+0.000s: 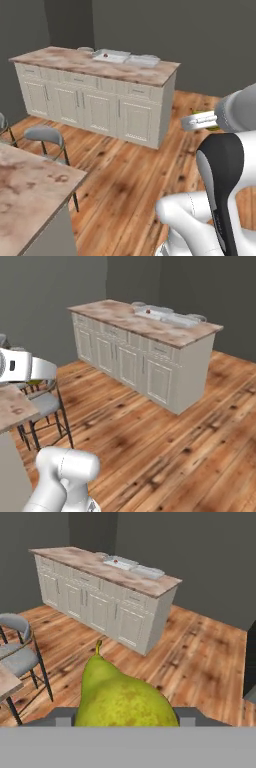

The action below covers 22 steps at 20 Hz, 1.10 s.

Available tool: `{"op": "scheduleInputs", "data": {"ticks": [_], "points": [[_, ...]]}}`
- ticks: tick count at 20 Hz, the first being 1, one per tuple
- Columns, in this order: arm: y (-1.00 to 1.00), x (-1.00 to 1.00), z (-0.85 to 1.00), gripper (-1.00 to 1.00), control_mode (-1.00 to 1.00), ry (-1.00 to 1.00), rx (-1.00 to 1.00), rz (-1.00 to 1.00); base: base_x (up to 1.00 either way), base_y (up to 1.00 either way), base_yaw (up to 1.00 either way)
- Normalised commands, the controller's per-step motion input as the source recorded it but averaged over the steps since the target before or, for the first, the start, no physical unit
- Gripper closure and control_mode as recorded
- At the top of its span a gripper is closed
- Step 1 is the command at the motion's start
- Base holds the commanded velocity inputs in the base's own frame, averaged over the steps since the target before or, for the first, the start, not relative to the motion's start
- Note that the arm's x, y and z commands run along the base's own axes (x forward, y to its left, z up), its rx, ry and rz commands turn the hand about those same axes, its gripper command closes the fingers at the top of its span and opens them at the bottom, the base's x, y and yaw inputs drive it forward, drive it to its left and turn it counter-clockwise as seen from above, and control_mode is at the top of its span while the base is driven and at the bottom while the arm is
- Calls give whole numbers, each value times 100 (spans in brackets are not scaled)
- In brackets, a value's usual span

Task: Place the cold items (pear and sweet potato) from the fridge in one tupperware on the dining counter. Place the warm items (kebab skewer and hot dog) in the stove area in another tupperware.

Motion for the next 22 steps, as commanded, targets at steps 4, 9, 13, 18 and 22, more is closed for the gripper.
{"op": "scheduleInputs", "data": {"ticks": [4,9,13,18,22], "points": [[0,0,0,100,100,0,0,0,57,-100,-18],[0,0,0,100,100,0,0,0,72,-100,-13],[0,0,0,100,100,0,0,0,93,-100,-7],[0,0,0,100,100,0,0,0,100,-100,-4],[0,0,0,100,100,0,0,0,100,-100,-1]]}}
